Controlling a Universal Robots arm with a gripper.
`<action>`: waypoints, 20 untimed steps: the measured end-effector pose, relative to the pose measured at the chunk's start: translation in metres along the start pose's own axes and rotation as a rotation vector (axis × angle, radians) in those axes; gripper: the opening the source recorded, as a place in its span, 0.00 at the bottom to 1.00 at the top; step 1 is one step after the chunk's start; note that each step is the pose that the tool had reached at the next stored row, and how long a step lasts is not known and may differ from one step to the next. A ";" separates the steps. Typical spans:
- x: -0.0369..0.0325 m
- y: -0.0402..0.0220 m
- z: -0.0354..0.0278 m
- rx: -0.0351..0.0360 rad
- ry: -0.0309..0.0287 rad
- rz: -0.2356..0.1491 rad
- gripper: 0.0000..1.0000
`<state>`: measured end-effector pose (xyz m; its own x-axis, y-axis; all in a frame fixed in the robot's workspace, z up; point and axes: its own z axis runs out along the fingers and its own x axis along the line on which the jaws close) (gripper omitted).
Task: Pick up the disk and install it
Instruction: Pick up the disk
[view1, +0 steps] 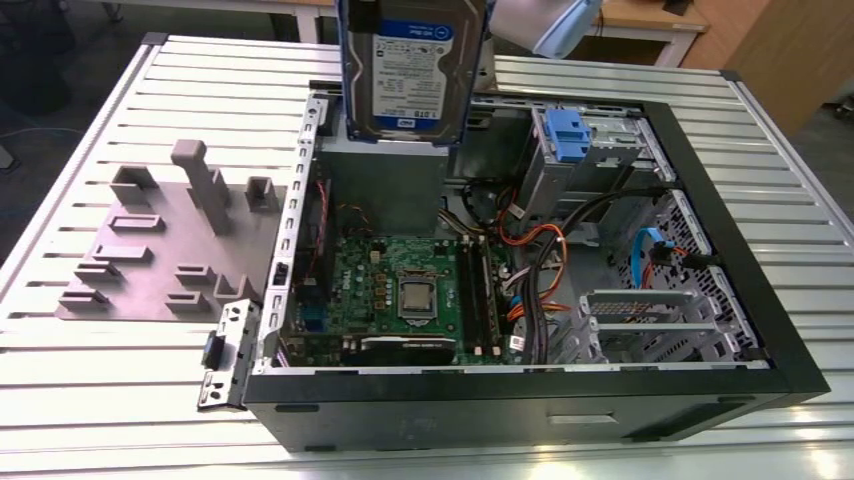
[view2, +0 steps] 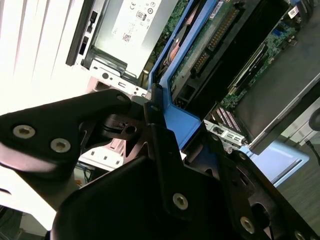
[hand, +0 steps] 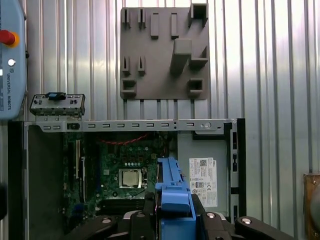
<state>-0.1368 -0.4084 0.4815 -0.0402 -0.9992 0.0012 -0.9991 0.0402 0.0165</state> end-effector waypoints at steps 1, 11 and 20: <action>-0.0001 -0.0019 0.0001 0.0000 0.0001 0.000 0.37; 0.0052 -0.0067 0.0017 0.0177 -0.0008 0.000 0.37; 0.0162 -0.0154 0.0063 0.0176 -0.0005 0.000 0.37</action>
<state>-0.1222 -0.4252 0.4749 -0.0401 -0.9992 0.0008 -0.9992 0.0401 -0.0011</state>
